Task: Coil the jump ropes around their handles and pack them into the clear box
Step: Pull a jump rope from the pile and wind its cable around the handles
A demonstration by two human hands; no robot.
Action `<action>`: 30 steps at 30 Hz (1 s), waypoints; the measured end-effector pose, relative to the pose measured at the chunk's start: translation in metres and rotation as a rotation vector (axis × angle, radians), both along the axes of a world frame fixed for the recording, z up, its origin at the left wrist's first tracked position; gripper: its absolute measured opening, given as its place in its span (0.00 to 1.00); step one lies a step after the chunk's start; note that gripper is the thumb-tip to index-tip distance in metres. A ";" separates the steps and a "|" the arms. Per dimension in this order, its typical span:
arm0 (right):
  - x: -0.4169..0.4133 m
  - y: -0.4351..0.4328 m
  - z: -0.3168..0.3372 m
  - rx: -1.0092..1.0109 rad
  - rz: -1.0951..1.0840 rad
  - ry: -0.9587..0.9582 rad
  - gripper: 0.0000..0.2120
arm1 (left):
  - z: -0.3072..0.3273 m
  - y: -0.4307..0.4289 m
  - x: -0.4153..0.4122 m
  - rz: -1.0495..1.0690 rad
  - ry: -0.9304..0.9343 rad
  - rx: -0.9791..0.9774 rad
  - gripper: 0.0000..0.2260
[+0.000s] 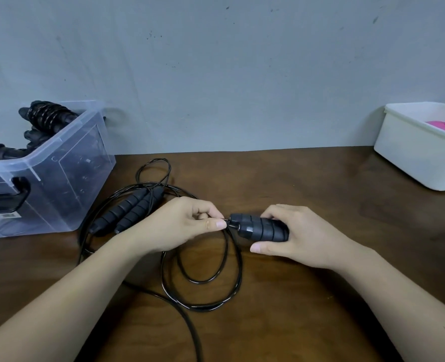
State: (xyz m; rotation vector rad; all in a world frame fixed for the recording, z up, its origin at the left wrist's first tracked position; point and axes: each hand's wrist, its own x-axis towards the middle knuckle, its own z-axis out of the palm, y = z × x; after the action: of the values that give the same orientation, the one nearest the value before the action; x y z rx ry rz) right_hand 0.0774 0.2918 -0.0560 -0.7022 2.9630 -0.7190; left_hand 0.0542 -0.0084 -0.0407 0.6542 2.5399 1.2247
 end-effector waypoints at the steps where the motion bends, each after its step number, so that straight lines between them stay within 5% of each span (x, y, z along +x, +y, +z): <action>1: 0.003 0.002 0.003 -0.056 -0.004 -0.023 0.26 | 0.004 -0.002 0.000 -0.011 -0.011 0.031 0.10; 7: 0.019 -0.005 0.018 -0.321 0.081 -0.236 0.11 | 0.017 -0.009 0.003 0.012 -0.025 0.285 0.12; 13: 0.018 -0.012 0.015 -0.358 0.065 -0.283 0.09 | 0.010 -0.004 0.003 0.062 0.125 0.131 0.10; 19: 0.012 -0.009 0.012 -0.240 -0.102 -0.205 0.36 | 0.011 -0.005 -0.002 0.153 0.206 0.332 0.07; 24: 0.017 -0.008 0.025 -0.342 -0.118 -0.062 0.22 | 0.012 -0.012 -0.009 0.152 0.171 0.429 0.12; 30: 0.026 -0.002 0.036 -0.563 0.194 -0.413 0.26 | 0.010 0.000 0.000 0.102 0.137 0.585 0.11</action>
State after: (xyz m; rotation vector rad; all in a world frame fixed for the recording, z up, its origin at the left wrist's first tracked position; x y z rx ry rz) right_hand 0.1031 0.2895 -0.0201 -0.7298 2.2884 -1.4889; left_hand 0.0546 -0.0083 -0.0302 0.7477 2.3315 2.0538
